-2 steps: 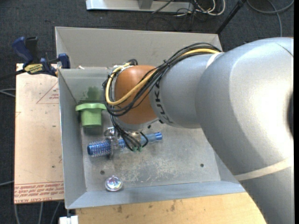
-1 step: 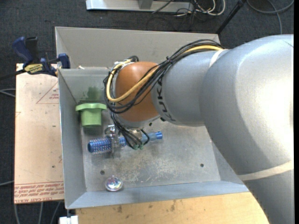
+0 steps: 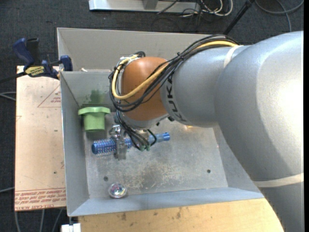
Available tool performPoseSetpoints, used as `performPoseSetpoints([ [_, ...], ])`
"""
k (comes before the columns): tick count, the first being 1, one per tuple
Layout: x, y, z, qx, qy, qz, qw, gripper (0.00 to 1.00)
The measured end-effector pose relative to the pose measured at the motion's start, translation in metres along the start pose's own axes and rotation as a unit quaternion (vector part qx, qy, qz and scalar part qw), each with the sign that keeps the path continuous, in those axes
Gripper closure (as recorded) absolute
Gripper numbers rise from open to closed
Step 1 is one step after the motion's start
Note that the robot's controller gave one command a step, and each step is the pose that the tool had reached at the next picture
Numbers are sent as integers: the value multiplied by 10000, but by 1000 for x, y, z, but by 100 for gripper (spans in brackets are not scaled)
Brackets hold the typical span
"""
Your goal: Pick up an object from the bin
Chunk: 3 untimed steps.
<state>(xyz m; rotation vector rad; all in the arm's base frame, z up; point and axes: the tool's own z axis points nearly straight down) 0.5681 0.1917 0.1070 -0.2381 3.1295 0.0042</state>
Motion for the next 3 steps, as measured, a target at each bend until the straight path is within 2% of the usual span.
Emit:
performPoseSetpoints([
  [1,0,0,-1,2,12,3,10000,100],
  [3,-2,1,-51,0,-5,5,10000,100],
])
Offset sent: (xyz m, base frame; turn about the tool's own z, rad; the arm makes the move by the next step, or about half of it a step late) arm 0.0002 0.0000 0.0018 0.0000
